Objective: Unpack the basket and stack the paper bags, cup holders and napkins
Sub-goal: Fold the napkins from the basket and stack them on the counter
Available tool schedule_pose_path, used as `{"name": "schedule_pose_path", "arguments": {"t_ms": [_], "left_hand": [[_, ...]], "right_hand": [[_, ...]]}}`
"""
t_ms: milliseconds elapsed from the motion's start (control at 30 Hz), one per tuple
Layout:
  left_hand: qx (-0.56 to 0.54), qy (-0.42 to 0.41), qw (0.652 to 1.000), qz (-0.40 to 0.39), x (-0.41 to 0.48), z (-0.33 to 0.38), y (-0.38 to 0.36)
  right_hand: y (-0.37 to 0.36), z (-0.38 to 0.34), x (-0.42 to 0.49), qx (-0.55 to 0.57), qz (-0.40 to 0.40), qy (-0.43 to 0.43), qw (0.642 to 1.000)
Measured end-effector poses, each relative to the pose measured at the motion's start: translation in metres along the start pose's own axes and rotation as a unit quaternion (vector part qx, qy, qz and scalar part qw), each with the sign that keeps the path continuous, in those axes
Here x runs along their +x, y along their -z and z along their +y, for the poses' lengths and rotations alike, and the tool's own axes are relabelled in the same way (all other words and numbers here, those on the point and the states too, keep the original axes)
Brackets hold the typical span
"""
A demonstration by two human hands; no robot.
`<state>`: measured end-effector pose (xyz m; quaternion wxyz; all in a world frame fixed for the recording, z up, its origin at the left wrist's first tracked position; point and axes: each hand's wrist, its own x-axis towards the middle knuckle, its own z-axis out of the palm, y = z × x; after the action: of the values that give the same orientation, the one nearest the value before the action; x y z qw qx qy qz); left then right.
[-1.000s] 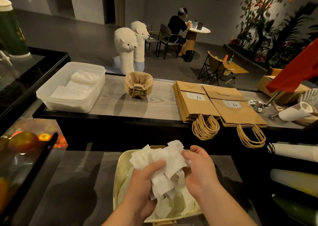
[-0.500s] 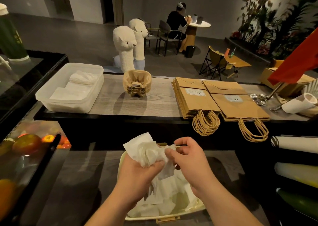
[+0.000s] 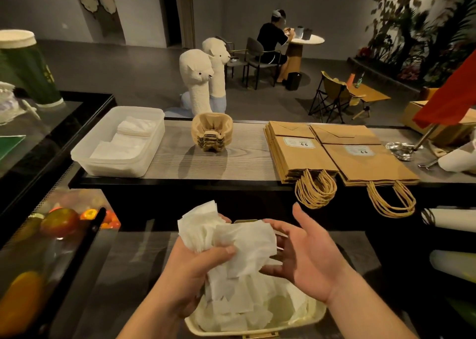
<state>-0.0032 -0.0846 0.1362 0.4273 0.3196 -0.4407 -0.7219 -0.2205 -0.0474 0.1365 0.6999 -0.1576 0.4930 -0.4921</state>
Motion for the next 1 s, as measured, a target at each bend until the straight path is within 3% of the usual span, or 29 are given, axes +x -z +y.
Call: {"name": "schedule_pose_path", "arguments": {"t_ms": [167, 333, 467, 567, 633, 700, 767, 800, 867, 900, 1000], "left_hand": [[0.026, -0.006, 0.999, -0.032, 0.002, 0.004, 0.003], [-0.001, 0.030, 1.000, -0.006, 0.005, 0.007, 0.007], [-0.091, 0.095, 0.990, 0.048, 0.006, 0.002, 0.012], [-0.231, 0.151, 0.957, 0.092, 0.008, -0.004, 0.012], [-0.253, 0.175, 0.944, 0.116, 0.008, -0.007, 0.008], [-0.266, 0.208, 0.932, 0.130, 0.011, -0.011, 0.004], [-0.289, 0.221, 0.923, 0.128, 0.017, -0.012, -0.002], [-0.294, 0.218, 0.922, 0.125, 0.020, -0.013, -0.002], [-0.298, 0.218, 0.922, 0.114, 0.025, -0.014, -0.002], [-0.291, 0.213, 0.927, 0.103, 0.027, -0.016, 0.001], [-0.224, 0.223, 0.949, 0.017, 0.031, -0.021, 0.008]], "right_hand": [[-0.010, -0.005, 0.004, -0.094, -0.069, -0.024, 0.993], [-0.021, -0.004, 0.012, -0.041, -0.063, -0.064, 0.995], [-0.021, -0.011, 0.018, -0.008, 0.003, -0.008, 1.000], [-0.022, -0.018, 0.016, -0.036, 0.086, 0.115, 0.989], [-0.026, -0.017, 0.015, -0.148, 0.149, 0.255, 0.944], [-0.037, -0.010, 0.010, -0.295, 0.169, 0.405, 0.848], [-0.046, 0.006, 0.010, -0.436, 0.094, 0.505, 0.739], [-0.048, 0.016, 0.011, -0.503, 0.036, 0.501, 0.703], [-0.051, 0.029, 0.013, -0.602, -0.065, 0.413, 0.680], [-0.050, 0.031, 0.014, -0.619, -0.084, 0.372, 0.687], [-0.050, 0.012, 0.014, -0.556, -0.076, 0.341, 0.754]]}}
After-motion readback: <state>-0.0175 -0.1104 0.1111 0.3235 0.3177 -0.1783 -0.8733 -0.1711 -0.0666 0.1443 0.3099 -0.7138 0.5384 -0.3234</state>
